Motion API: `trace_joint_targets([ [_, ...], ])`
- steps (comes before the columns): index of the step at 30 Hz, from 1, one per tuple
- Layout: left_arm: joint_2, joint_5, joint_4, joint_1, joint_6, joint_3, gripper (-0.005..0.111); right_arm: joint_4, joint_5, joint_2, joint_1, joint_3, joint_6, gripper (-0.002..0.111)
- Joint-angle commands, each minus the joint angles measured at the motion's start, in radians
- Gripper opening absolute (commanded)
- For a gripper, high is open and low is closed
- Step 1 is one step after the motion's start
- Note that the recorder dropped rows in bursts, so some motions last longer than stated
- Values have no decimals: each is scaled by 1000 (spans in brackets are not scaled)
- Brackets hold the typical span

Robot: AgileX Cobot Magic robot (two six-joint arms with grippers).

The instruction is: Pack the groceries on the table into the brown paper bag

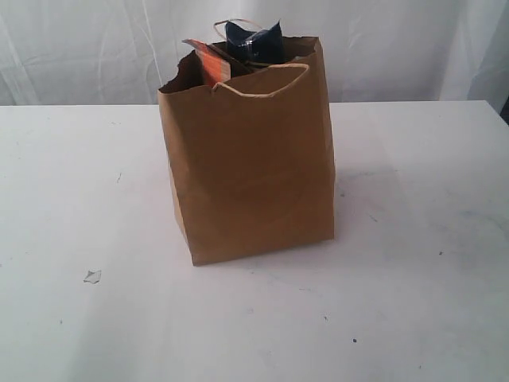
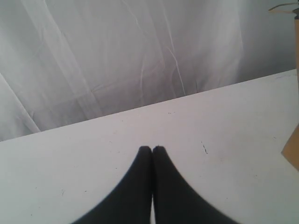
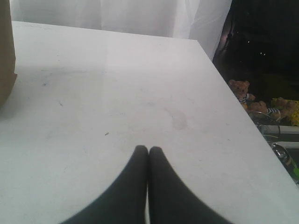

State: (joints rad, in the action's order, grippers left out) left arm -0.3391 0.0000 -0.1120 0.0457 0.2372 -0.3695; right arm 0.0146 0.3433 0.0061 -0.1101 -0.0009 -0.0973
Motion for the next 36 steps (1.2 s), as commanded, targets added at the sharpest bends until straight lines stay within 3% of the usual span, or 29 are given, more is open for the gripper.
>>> trace_joint_targets([
  [1,9,13,-6,-4,3,8,0,-8,-8,-6,-8,1,0,0],
  [5,13,72,-6,-4,3,8,0,-8,-8,-6,-8,1,0,0],
  [9,19,232,-6,-4,-2,11,0,-8,-8,-6,-8,1,0,0],
  [11,52,284,9,-36,-68,40,0,-8,-8,-6,-8,1,0,0],
  [15,102,192,81,-151,-185,164,0,-8,-8,-6,-8,1,0,0],
  [18,166,120,78,-184,-221,284,0,-8,-8,-6,-8,1,0,0],
  [22,297,140,76,-172,-237,369,0,-15,-8,-6,-8,1,0,0],
  [24,339,353,97,-164,-214,369,0,-15,-8,-6,-8,1,0,0],
  [25,339,373,124,-150,-185,369,0,-15,-8,-6,-8,1,0,0],
  [30,339,410,125,-71,-78,368,0,-15,-8,-6,-8,1,0,0],
  [36,339,379,98,-63,-81,368,0,-15,-8,-6,-8,1,0,0],
])
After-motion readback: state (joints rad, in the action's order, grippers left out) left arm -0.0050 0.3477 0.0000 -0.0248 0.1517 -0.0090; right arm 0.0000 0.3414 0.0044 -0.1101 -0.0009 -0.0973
